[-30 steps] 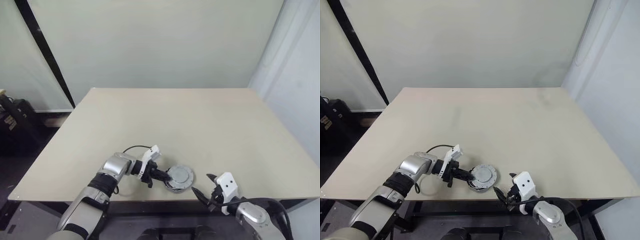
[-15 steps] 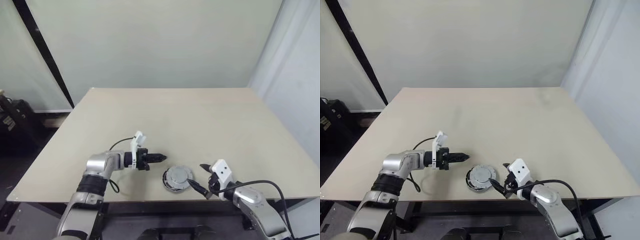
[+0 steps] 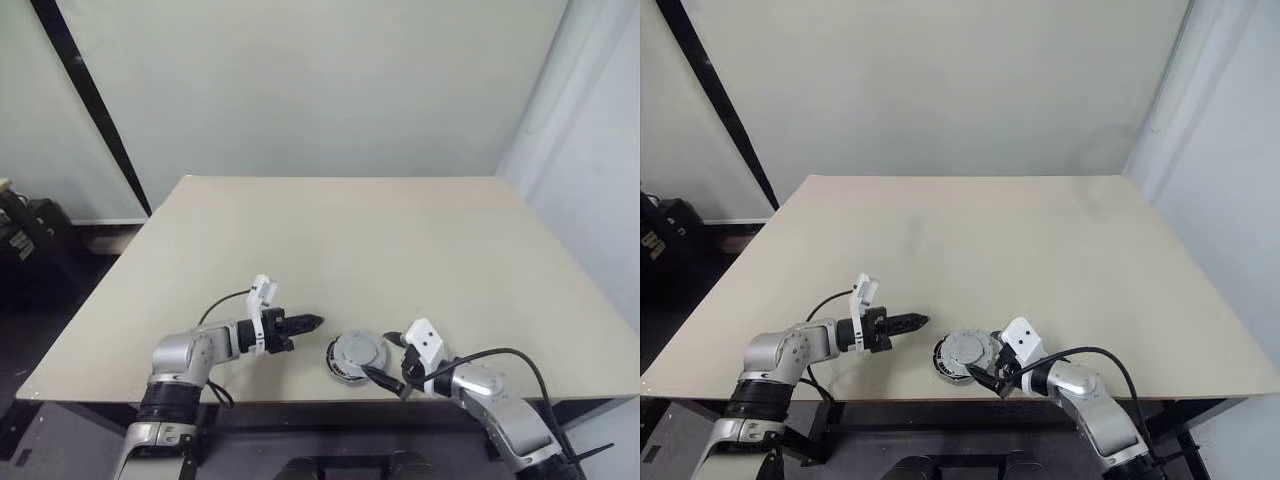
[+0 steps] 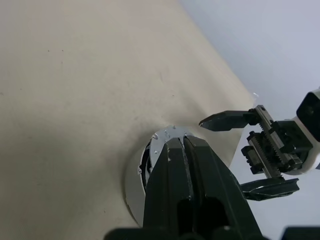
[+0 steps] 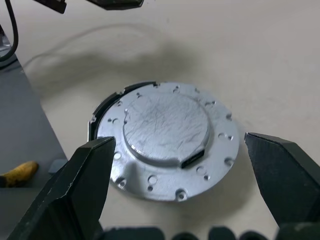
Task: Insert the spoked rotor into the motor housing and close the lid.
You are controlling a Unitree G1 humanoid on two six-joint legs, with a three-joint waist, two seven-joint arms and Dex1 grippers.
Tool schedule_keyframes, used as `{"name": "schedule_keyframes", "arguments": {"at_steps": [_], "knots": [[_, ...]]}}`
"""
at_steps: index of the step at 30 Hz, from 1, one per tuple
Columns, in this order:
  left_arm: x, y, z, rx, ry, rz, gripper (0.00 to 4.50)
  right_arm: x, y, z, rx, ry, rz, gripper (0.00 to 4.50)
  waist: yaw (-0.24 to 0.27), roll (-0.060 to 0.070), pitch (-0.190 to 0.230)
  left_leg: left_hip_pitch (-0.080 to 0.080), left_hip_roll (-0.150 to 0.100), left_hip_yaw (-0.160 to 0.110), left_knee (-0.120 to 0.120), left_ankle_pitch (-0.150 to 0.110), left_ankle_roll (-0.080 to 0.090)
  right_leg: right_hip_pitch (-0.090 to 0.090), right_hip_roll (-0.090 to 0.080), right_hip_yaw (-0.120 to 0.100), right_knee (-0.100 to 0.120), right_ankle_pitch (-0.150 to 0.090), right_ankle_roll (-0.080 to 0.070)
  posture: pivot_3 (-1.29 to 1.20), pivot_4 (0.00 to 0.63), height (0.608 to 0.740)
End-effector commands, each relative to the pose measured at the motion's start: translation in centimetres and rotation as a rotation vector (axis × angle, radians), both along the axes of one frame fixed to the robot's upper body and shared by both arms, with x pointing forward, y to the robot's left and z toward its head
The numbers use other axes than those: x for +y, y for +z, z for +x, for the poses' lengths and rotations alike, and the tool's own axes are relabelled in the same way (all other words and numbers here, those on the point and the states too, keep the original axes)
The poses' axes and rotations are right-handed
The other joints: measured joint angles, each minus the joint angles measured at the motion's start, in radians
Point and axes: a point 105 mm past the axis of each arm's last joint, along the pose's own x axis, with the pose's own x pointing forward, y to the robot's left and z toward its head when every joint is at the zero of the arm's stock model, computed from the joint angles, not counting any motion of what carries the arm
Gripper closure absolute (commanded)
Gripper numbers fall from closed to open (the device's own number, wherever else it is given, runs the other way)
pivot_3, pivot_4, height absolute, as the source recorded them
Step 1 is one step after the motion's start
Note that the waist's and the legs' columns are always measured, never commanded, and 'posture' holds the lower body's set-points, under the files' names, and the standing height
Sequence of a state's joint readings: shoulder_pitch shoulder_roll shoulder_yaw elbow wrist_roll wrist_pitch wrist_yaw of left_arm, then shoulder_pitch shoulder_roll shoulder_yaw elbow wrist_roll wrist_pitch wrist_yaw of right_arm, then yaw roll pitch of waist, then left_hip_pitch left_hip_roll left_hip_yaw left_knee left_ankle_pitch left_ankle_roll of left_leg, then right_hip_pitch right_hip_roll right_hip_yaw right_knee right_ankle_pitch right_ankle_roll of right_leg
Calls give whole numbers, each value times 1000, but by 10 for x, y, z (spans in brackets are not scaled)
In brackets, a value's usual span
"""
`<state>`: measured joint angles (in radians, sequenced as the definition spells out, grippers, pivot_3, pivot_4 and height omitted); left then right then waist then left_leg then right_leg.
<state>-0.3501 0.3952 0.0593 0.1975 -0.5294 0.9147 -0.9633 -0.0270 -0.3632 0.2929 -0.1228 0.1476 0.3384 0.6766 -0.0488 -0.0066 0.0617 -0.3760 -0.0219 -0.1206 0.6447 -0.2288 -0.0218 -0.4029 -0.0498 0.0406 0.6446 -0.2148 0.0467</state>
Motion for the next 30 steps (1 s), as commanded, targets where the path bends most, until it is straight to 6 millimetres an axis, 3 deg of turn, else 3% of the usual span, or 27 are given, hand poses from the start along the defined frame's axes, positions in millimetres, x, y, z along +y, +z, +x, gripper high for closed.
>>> {"name": "schedule_keyframes", "arguments": {"at_steps": [1, 7, 9, 21, 30], "knots": [[-1, 14, 1, -52, 3, -19, 4484, -6, 10, 7, -68, -25, -19, 0, 0, 0, 0, 0, 0, 0, 0, 0, 0, 0, 0, 0, 0, 0, 0, 0, 0, 740], [0, 12, 1, -47, 12, -14, 4484, -17, 14, 15, -114, -85, -35, 0, 0, 0, 0, 0, 0, 0, 0, 0, 0, 0, 0, 0, 0, 0, 0, 0, 0, 740], [-1, 12, 1, -47, 14, -13, 4500, -20, 13, 18, -128, -111, -51, 372, 0, 0, 0, 0, 0, 0, 0, 0, 0, 0, 0, 0, 0, 0, 0, 0, 0, 740], [-2, 13, 5, -65, 36, 4, 4500, -13, -2, 19, -111, -100, -124, 4470, -1, 0, 0, 0, 0, 1, 0, 0, 0, 0, 0, 0, 0, 0, 0, 0, 0, 740], [1, 11, 6, -65, 52, 11, 4500, 13, 2, 7, -76, -15, -70, 4470, -1, 0, 0, 0, 0, 0, 0, 0, 0, 0, 0, 0, 0, 0, 0, 0, 0, 740]]}}
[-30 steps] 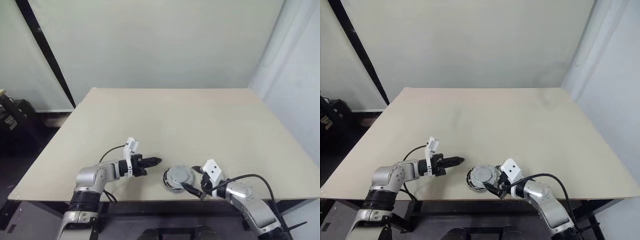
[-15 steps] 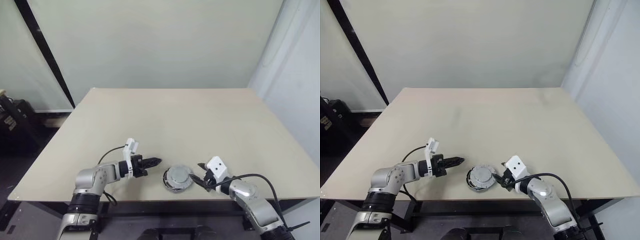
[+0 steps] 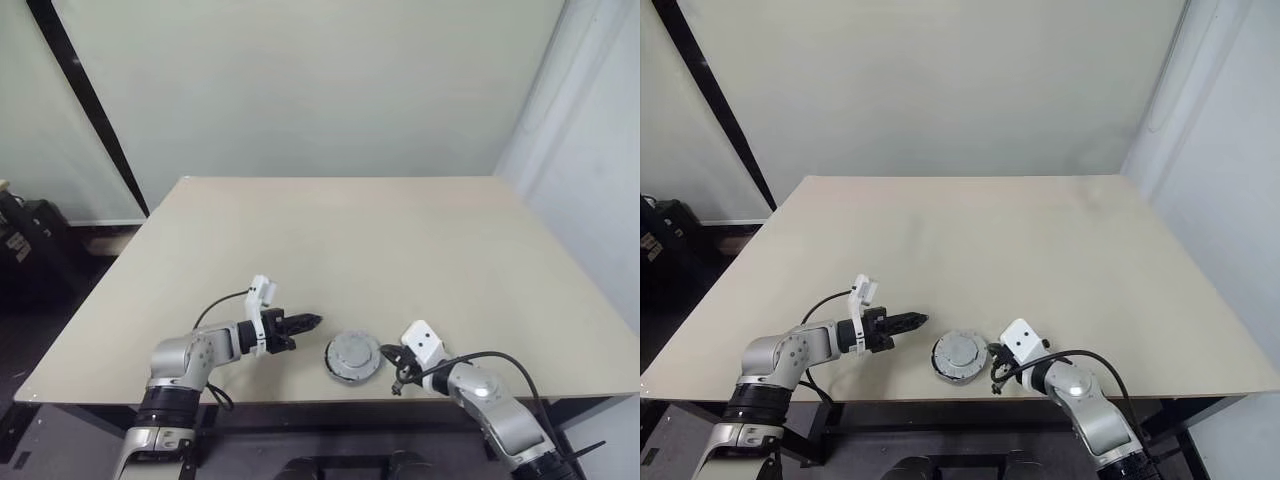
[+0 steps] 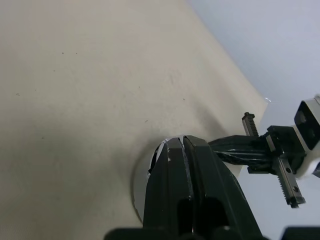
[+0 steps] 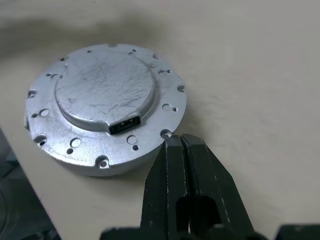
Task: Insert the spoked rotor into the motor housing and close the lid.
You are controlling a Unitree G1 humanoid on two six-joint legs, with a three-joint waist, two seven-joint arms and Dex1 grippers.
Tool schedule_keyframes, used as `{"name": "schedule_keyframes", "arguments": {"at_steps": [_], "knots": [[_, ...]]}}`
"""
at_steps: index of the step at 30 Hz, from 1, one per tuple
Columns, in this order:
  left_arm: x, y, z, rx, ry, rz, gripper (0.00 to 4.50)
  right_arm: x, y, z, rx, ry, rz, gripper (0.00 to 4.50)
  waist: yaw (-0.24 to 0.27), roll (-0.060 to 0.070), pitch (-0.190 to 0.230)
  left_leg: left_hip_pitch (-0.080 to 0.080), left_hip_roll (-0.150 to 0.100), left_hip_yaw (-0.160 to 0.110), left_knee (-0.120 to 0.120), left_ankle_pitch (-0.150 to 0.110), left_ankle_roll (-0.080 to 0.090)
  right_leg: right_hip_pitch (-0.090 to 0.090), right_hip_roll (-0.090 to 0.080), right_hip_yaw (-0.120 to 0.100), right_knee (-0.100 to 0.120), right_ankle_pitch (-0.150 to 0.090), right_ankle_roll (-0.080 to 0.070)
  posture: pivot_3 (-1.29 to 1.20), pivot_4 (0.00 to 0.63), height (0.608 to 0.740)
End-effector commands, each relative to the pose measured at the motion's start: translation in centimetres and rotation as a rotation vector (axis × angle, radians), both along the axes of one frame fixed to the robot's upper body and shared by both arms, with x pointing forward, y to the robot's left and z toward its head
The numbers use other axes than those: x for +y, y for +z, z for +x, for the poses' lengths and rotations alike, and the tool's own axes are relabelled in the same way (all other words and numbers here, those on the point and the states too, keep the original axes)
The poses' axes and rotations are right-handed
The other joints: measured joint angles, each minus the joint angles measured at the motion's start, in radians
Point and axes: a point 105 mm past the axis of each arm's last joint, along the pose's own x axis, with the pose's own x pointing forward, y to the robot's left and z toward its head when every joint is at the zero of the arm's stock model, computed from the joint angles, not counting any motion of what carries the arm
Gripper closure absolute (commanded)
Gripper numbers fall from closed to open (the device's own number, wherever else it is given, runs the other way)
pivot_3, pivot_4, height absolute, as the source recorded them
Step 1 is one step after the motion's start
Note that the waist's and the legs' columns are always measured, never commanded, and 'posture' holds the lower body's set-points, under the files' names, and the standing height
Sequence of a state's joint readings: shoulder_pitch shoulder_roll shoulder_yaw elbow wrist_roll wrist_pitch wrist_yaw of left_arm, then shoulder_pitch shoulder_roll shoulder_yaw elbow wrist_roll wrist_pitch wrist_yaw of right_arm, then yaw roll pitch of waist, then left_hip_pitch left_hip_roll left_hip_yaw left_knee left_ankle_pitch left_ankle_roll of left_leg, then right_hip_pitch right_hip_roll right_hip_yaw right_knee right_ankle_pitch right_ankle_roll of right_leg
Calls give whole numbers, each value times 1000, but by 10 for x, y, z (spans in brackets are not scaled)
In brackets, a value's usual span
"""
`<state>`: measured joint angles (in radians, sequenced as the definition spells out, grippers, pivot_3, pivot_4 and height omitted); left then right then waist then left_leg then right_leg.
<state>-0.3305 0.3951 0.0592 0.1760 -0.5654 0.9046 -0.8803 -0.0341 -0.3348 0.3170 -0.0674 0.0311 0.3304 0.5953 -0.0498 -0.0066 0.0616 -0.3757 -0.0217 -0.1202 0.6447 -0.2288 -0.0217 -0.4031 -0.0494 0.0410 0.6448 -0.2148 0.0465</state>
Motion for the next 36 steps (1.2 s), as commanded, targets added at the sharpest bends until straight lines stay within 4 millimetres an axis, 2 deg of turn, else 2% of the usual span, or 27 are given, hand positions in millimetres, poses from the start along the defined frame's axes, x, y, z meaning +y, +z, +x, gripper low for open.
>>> {"name": "schedule_keyframes", "arguments": {"at_steps": [1, 7, 16, 21, 24, 31, 34, 35, 36], "knots": [[-1, 13, 4, -64, 1, -10, 4500, 20, 20, 0, -55, 65, 44, 4470, 0, 0, 0, 0, 0, 0, 0, 0, 0, 0, 0, 0, 0, 0, 0, 0, 0, 740], [1, 11, 3, -61, 12, -8, 4500, 28, 18, -1, -57, 90, 31, 4470, -1, 0, 0, 1, 1, 0, 0, 0, 0, 0, 1, 0, 1, 0, 0, 0, 0, 740], [4, 9, 1, -61, 23, -5, 4500, 10, 26, 7, -97, 55, 16, 4470, 0, 0, 0, 0, 1, 0, 0, 0, 0, -1, 1, 0, 1, 0, 0, 0, 0, 740], [6, 7, -1, -56, 25, -3, 4500, 3, 35, 8, -102, 35, 69, 4470, 0, 0, 0, 0, 0, 0, 0, 0, 0, -1, 0, 0, 1, 0, 0, 0, 0, 740], [9, 6, -1, -53, 34, 0, 4500, 1, 40, 8, -96, 24, 111, 3847, 0, 0, 0, 0, 0, 0, 0, 0, 0, -1, 0, 0, 1, 0, 0, 0, 0, 740], [12, 5, -2, -50, 42, 3, 4500, -3, 47, 6, -86, 46, 149, 1358, 0, 0, 0, 0, 0, 0, 0, 0, 0, -1, 0, 0, 1, 0, 0, 0, 0, 740], [13, 5, -2, -50, 45, 1, 4500, 2, 50, 5, -77, 78, 188, 254, 0, 0, 0, 0, 0, 0, 0, 0, 0, -1, 0, 0, 1, 0, 0, 0, 0, 740], [13, 5, -3, -50, 45, -1, 4500, 4, 50, 4, -73, 92, 201, 15, 0, 0, 0, 0, 0, 0, 0, 0, 0, -1, 0, 0, 1, 0, 0, 0, 0, 740], [14, 5, -4, -45, 41, -3, 4500, 8, 49, 2, -71, 129, 204, 15, 0, 0, 0, 0, 0, 0, 0, 0, 0, -1, 0, 0, 1, 0, 0, 0, 0, 740]]}}
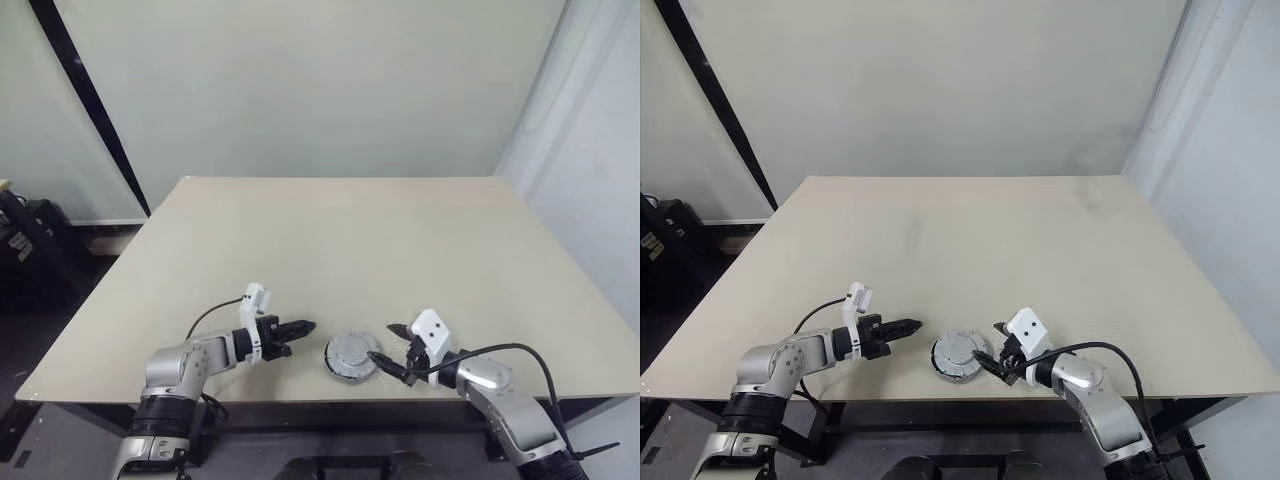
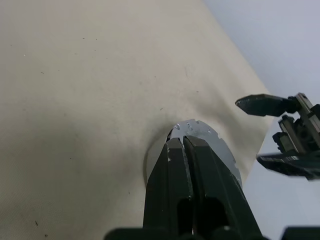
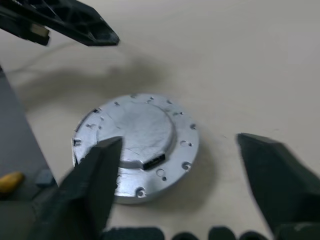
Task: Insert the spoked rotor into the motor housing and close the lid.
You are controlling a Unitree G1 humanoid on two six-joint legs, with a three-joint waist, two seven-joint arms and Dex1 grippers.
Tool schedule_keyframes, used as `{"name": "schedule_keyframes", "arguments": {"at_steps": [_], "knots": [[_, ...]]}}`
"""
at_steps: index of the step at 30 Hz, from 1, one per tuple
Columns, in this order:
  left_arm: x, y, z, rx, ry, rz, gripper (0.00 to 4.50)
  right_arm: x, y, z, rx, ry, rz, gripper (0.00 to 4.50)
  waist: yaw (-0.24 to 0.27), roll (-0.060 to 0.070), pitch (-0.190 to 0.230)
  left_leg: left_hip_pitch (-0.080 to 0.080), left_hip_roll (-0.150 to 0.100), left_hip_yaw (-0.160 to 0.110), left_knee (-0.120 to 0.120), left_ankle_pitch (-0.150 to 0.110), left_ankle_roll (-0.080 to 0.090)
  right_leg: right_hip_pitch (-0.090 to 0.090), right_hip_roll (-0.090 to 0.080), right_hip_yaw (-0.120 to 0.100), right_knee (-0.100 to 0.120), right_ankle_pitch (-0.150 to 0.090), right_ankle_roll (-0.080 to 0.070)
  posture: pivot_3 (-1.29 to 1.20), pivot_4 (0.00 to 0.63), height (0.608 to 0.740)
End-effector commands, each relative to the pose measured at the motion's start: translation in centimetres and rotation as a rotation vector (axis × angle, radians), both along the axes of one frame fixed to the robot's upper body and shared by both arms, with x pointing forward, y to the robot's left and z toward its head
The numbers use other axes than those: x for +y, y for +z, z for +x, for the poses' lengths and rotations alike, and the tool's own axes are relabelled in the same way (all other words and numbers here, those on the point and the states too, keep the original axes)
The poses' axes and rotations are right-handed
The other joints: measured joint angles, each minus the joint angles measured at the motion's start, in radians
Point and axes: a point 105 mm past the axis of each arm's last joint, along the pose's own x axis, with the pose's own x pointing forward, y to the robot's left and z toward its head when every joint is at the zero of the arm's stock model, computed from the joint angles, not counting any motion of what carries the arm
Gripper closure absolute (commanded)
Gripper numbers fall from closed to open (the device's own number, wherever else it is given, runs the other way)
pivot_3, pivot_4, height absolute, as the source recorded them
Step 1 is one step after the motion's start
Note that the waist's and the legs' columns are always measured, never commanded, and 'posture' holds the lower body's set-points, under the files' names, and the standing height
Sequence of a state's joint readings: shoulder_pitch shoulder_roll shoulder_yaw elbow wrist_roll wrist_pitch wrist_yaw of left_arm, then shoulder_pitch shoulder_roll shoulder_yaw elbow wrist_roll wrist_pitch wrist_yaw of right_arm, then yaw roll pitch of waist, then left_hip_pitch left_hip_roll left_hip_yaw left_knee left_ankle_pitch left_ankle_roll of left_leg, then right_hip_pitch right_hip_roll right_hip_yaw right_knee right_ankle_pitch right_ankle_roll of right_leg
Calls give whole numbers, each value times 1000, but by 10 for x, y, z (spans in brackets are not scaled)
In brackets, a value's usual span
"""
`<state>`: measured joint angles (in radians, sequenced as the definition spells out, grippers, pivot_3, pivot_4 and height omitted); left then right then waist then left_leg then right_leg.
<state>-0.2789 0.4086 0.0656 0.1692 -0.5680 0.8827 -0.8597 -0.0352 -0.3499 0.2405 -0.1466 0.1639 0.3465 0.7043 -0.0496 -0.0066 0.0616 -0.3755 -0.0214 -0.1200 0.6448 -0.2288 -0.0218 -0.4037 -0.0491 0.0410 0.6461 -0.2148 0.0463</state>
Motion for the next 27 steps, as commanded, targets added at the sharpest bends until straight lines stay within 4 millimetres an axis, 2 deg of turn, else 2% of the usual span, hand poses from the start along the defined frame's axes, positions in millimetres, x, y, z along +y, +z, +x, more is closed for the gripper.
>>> {"name": "schedule_keyframes", "arguments": {"at_steps": [1, 4, 9, 17, 27], "knots": [[4, 16, 2, -63, -3, -26, 4500, 11, 17, 1, -65, 91, 51, 15, -1, 0, 0, 0, 0, 0, 0, 0, 0, 0, 0, 0, 0, 0, 0, 0, 0, 740], [6, 14, -2, -50, -12, -20, 4500, 16, 8, 0, -59, 171, 11, 15, 0, 0, 0, 0, 0, 1, 0, 0, 0, 0, 0, 0, 0, 0, 0, 0, 0, 740], [9, 12, -7, -38, -18, -17, 4500, 18, 1, 11, -53, 219, -20, 15, 0, 0, 0, 0, 0, 0, 0, 0, 0, 1, 0, 0, 0, 0, 0, 0, 0, 740], [13, 4, -29, -102, -108, 28, 4500, 26, -10, 17, -12, 305, -50, 15, -1, 1, 0, 0, 0, 1, -1, 0, 0, -1, 0, 1, 0, 0, 0, 0, 0, 740], [14, 2, -33, -138, -93, 33, 4500, 36, -19, 21, 5, 321, -52, 15, -1, 1, 0, 1, 0, 1, 0, 0, 0, 0, 0, 1, 0, 0, 0, 0, 0, 740]]}}
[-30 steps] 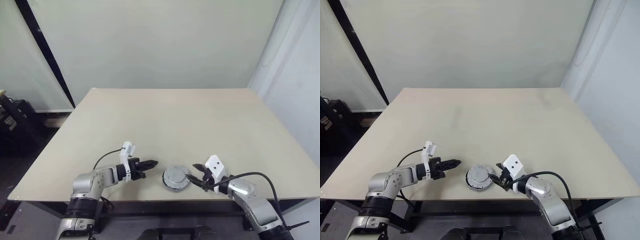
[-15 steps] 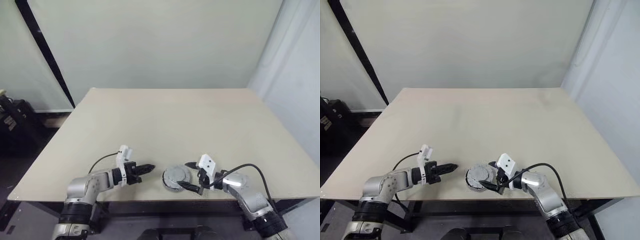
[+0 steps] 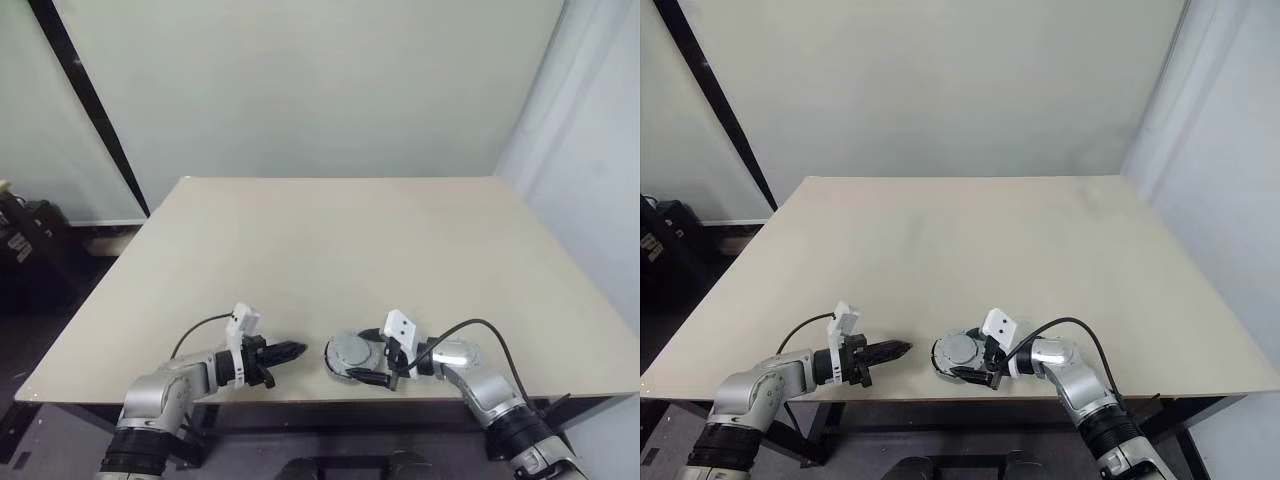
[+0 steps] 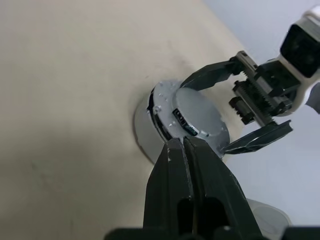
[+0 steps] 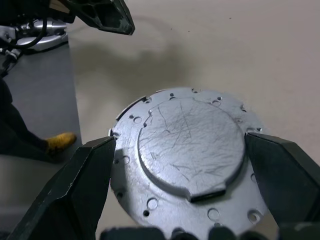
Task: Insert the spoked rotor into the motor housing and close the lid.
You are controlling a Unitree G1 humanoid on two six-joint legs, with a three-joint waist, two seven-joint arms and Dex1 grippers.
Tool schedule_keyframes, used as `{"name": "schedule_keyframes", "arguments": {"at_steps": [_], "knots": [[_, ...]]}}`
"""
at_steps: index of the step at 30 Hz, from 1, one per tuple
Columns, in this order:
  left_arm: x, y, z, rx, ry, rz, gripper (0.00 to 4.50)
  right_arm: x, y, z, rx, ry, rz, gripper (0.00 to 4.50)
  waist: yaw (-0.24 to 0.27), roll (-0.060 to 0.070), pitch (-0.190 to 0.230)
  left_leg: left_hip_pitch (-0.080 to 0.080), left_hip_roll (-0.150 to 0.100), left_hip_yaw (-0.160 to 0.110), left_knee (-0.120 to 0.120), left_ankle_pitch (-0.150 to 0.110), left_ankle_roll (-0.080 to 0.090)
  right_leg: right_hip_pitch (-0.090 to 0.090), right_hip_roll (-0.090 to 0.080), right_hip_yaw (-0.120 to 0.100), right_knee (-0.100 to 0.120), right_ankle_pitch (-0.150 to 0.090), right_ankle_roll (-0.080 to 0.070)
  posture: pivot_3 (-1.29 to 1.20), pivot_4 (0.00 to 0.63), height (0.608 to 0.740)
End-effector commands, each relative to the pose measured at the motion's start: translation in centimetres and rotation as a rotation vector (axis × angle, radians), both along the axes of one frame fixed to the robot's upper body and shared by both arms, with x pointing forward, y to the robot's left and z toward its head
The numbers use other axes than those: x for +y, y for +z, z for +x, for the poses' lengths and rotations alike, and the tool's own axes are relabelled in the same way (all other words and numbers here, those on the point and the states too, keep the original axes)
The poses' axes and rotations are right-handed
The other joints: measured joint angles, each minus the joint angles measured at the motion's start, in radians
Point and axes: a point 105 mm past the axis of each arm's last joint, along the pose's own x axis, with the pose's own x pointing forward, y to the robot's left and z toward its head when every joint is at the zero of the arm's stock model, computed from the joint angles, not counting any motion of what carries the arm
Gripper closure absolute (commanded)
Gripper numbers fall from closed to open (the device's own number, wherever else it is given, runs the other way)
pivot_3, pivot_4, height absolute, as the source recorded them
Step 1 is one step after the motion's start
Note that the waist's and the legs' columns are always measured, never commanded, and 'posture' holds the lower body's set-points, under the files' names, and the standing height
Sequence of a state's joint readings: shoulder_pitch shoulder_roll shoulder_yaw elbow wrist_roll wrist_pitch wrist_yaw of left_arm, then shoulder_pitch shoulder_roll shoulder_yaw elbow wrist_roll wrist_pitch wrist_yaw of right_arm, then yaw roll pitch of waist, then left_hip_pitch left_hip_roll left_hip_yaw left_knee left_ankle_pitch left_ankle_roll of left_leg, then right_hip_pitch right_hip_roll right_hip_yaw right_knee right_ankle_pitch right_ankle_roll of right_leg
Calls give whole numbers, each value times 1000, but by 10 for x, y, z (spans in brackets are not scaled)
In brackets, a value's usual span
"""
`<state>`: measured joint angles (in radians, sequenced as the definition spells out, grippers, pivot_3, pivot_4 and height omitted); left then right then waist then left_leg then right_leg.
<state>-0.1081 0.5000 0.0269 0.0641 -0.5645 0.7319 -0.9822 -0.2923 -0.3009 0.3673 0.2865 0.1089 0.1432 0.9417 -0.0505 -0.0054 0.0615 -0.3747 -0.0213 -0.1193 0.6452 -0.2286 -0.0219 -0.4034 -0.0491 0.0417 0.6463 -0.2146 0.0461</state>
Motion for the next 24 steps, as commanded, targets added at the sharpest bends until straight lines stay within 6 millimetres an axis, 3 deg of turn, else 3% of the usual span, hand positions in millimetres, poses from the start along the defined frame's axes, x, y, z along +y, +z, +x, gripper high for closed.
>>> {"name": "schedule_keyframes", "arguments": {"at_steps": [1, 16, 20, 24], "knots": [[1, 10, 1, -57, -5, 0, 4500, 4, 6, 7, -39, 4, 1, 15, 0, 0, 0, 0, 0, 0, 0, 0, 0, 0, 0, 0, 0, 0, 0, 0, 0, 740], [-6, 7, 8, -79, -12, 2, 4500, 6, 5, 1, -26, -21, -14, 15, 1, 0, 0, 0, 0, -1, 0, 0, 0, 0, 0, 0, 1, 0, 0, 0, 0, 740], [-9, 7, 10, -81, -20, -2, 4500, 4, 2, 2, -48, -32, -44, 869, 1, 0, 0, 0, 0, -1, 0, 0, 0, 0, 0, 0, 1, 0, 0, 0, 0, 740], [-11, 7, 11, -84, -28, -5, 4500, 3, 1, 3, -40, -43, -41, 1376, 1, 0, 0, 0, 0, 0, 0, 0, 0, 0, 0, 0, 1, 0, 0, 0, 0, 740]]}}
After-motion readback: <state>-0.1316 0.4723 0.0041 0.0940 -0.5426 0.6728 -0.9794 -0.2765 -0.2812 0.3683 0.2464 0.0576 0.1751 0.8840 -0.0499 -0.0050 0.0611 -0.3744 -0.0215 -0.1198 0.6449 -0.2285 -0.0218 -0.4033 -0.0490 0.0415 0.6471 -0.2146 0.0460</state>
